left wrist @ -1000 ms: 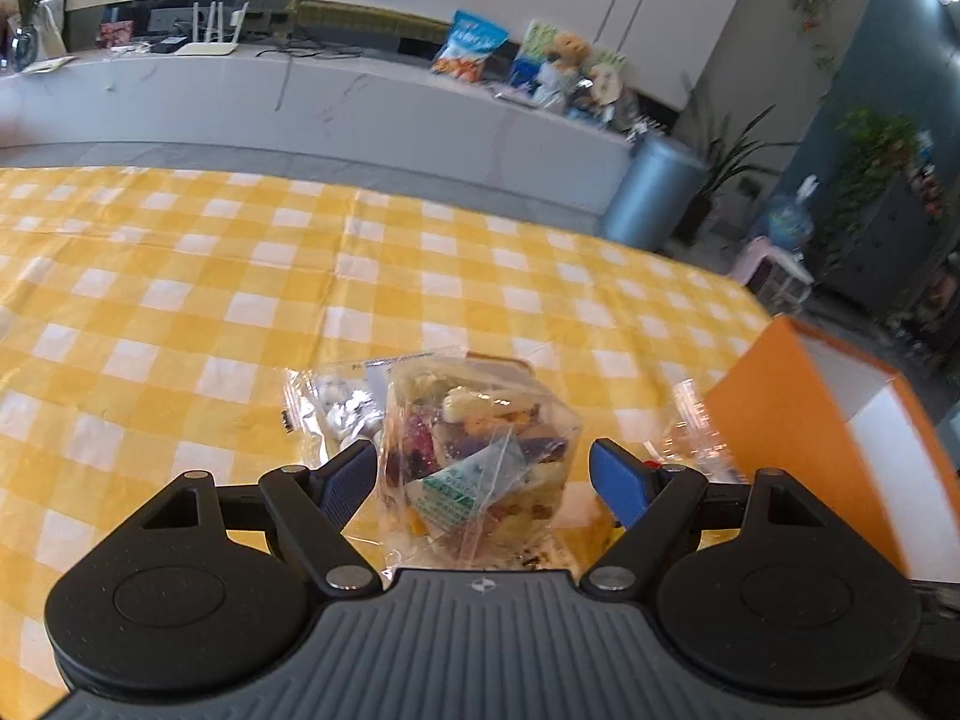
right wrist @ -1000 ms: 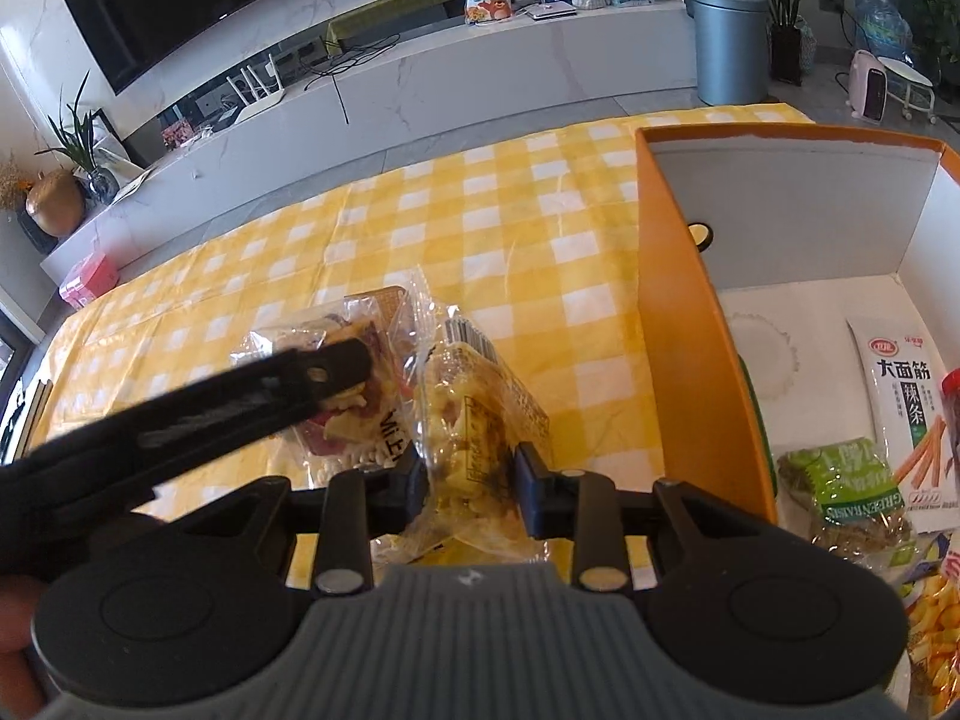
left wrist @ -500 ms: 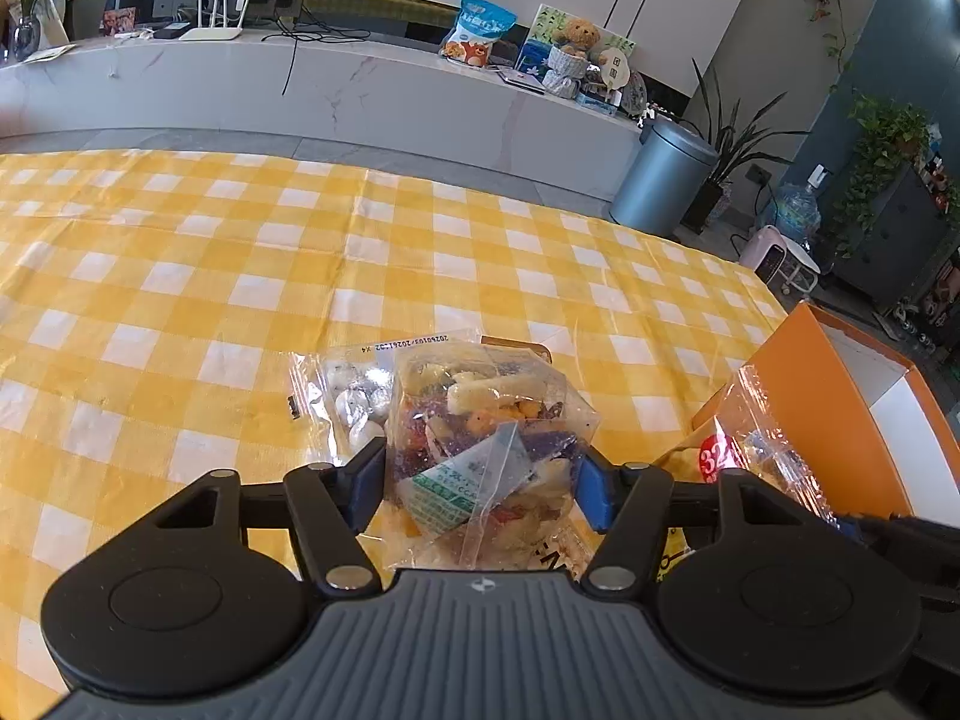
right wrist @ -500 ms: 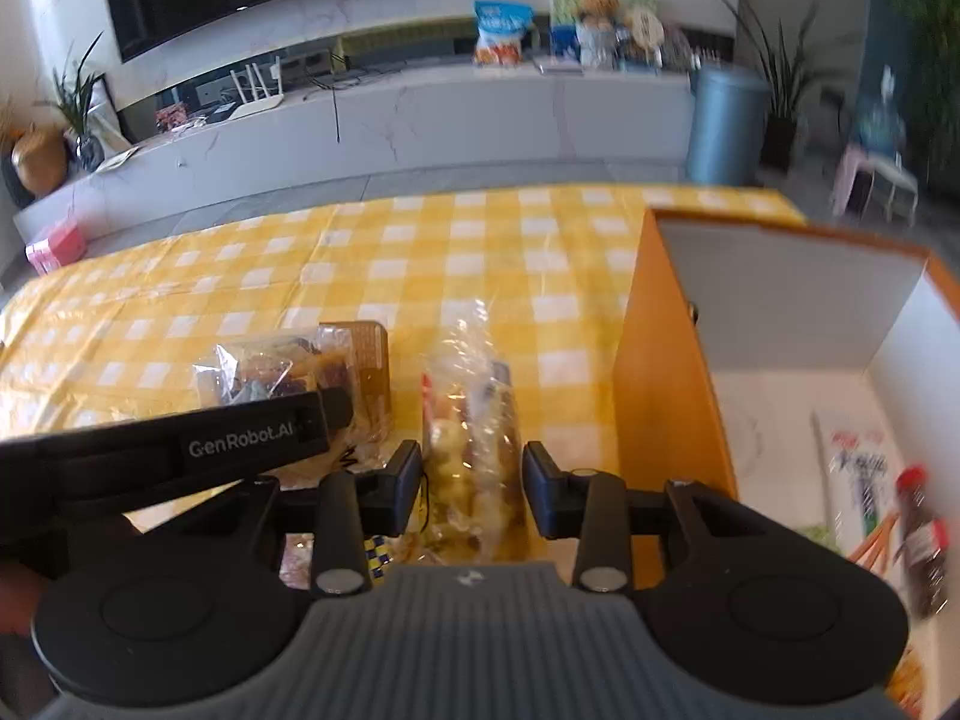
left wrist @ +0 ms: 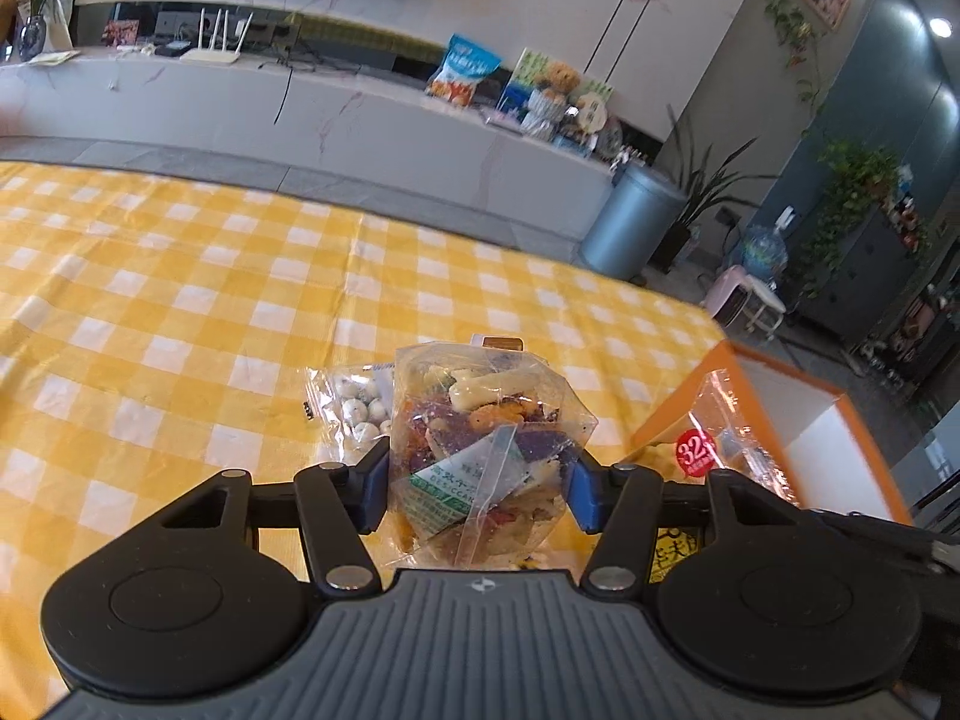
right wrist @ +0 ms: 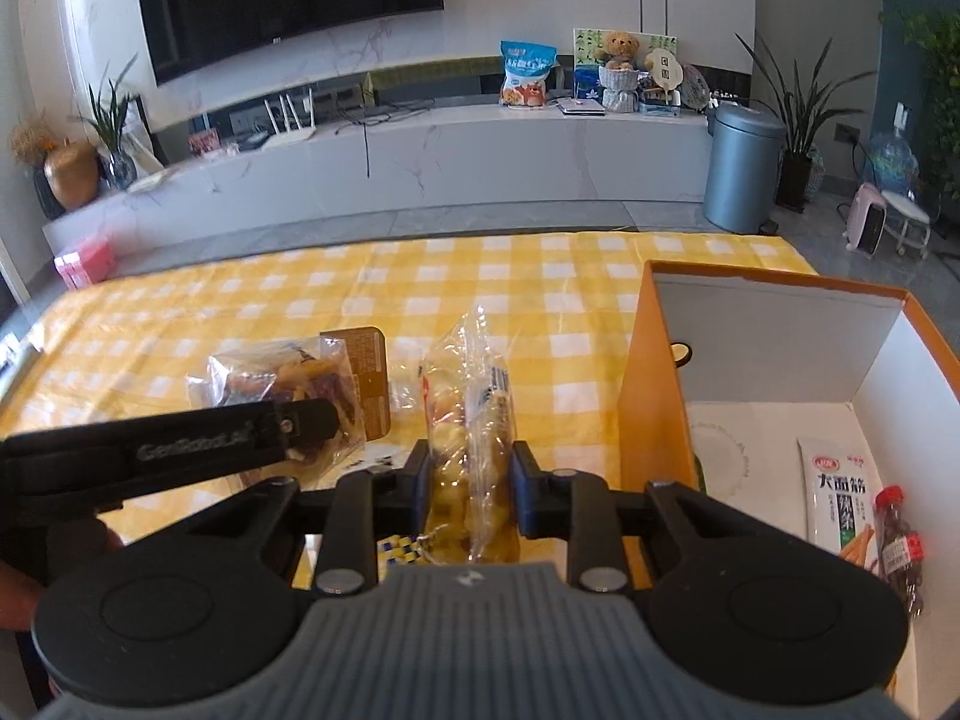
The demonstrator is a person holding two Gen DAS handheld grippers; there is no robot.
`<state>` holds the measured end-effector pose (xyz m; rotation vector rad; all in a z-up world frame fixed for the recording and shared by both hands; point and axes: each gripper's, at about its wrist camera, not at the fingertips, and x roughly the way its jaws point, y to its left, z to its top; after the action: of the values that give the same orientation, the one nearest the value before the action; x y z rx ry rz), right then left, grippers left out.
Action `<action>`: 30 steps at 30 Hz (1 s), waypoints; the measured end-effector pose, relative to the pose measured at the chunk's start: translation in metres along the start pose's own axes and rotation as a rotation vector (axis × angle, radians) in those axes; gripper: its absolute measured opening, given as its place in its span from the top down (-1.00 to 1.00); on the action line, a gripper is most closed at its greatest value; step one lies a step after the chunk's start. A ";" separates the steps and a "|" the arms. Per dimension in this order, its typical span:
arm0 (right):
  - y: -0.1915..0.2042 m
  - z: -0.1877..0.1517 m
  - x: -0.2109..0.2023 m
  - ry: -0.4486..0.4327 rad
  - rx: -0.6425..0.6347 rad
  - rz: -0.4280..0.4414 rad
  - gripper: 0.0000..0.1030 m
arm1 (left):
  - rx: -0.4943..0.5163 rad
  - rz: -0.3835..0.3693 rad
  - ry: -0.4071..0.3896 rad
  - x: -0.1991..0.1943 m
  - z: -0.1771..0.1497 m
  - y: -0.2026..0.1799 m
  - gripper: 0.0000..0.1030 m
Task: Organize snacks
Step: 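Carry both bags over the box and open both grippers to drop them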
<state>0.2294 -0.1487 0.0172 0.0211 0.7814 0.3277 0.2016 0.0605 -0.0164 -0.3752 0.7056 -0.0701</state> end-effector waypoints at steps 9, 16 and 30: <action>-0.024 0.000 -0.067 -0.081 0.167 0.119 0.53 | 0.083 -0.051 -0.086 -0.060 0.009 -0.034 -0.25; -0.061 -0.002 -0.124 -0.203 0.240 0.093 0.53 | 0.281 -0.106 -0.120 -0.072 0.012 -0.097 -0.25; -0.179 -0.008 -0.115 -0.197 0.478 0.001 0.53 | 0.788 -0.153 0.047 0.020 -0.013 -0.235 -0.25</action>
<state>0.1990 -0.3538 0.0656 0.4965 0.6490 0.1309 0.2230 -0.1664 0.0467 0.3304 0.6410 -0.4865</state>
